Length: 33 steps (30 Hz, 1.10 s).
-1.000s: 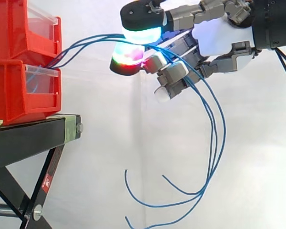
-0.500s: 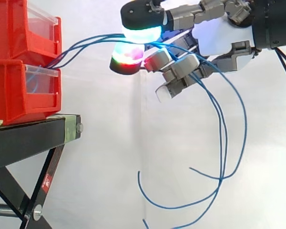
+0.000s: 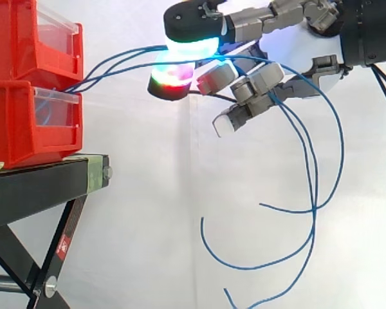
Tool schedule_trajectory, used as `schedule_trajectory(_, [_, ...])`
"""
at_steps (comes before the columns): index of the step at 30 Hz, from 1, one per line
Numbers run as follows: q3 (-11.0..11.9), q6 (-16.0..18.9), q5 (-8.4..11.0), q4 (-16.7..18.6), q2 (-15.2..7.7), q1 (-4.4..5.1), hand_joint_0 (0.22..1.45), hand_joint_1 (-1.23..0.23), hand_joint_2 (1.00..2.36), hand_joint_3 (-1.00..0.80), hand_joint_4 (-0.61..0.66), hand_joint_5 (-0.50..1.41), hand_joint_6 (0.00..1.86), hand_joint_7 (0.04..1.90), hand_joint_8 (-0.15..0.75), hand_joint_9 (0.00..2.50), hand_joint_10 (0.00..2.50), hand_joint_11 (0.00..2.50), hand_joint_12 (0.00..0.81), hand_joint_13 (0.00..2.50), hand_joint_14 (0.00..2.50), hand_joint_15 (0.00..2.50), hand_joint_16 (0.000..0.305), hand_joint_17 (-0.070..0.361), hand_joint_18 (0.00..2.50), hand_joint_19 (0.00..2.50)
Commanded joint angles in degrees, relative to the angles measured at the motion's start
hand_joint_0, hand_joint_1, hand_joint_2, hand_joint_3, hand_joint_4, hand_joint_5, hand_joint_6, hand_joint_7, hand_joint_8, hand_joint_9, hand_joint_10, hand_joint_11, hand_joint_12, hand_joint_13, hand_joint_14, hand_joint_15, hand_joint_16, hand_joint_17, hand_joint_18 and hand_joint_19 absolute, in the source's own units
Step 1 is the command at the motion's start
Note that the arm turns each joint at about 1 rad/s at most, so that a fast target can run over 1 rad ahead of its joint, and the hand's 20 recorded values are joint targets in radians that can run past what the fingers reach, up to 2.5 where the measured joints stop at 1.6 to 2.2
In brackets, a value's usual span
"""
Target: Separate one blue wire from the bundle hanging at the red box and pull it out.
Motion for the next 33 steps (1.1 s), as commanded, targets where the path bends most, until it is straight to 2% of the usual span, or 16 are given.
schedule_trajectory(1, [0.0, 0.0, -0.01, 0.0, 0.1, 0.00, 0.61, -0.88, 1.02, -0.29, 0.20, -0.23, 0.93, 0.85, 0.317, 1.18, 0.07, 1.67, 0.416, 1.17, 0.73, 1.61, 0.051, 0.116, 0.95, 0.70])
schedule_trajectory(6, [0.0, 0.0, -0.01, -0.1, 0.1, 0.00, 0.62, -0.92, 1.01, -0.34, 0.20, -0.23, 0.93, 0.86, 0.310, 1.16, 0.06, 1.68, 0.420, 1.16, 0.70, 1.63, 0.052, 0.117, 0.94, 0.69])
schedule_trajectory(8, [0.0, 0.0, -0.01, -0.1, 0.0, 0.00, 0.60, -0.93, 1.00, -0.46, 0.21, -0.24, 0.93, 0.85, 0.314, 1.14, 0.05, 1.68, 0.424, 1.16, 0.69, 1.62, 0.052, 0.117, 0.93, 0.68])
schedule_trajectory(10, [0.0, 0.0, -0.01, -0.1, 0.0, 0.00, 0.57, -0.92, 1.00, -0.50, 0.22, -0.24, 0.92, 0.85, 0.320, 1.13, 0.07, 1.66, 0.429, 1.16, 0.68, 1.61, 0.053, 0.119, 0.93, 0.67])
schedule_trajectory(14, [0.0, 0.0, -0.01, -0.1, 0.1, 0.00, 0.54, -0.91, 1.00, -0.50, 0.23, -0.24, 0.92, 0.83, 0.337, 1.13, 0.10, 1.61, 0.438, 1.16, 0.70, 1.58, 0.054, 0.122, 0.94, 0.66])
schedule_trajectory(23, [0.0, 0.1, -0.01, -0.3, 0.0, 0.00, 0.54, -0.64, 1.00, -0.50, 0.19, -0.21, 0.91, 0.83, 0.323, 1.26, 0.01, 1.65, 0.435, 1.19, 0.69, 1.57, 0.052, 0.118, 0.94, 0.69])
schedule_trajectory(28, [0.0, 0.1, -0.01, -0.3, 0.0, 0.00, 0.56, -0.62, 1.00, -0.48, 0.18, -0.21, 0.91, 0.84, 0.322, 1.28, 0.00, 1.66, 0.429, 1.19, 0.68, 1.57, 0.051, 0.115, 0.93, 0.70])
schedule_trajectory(33, [0.0, 0.1, -0.01, -0.3, 0.0, 0.00, 0.61, -0.68, 1.01, -0.40, 0.16, -0.20, 0.91, 0.84, 0.310, 1.31, 0.00, 1.67, 0.419, 1.22, 0.63, 1.59, 0.049, 0.109, 0.94, 0.70])
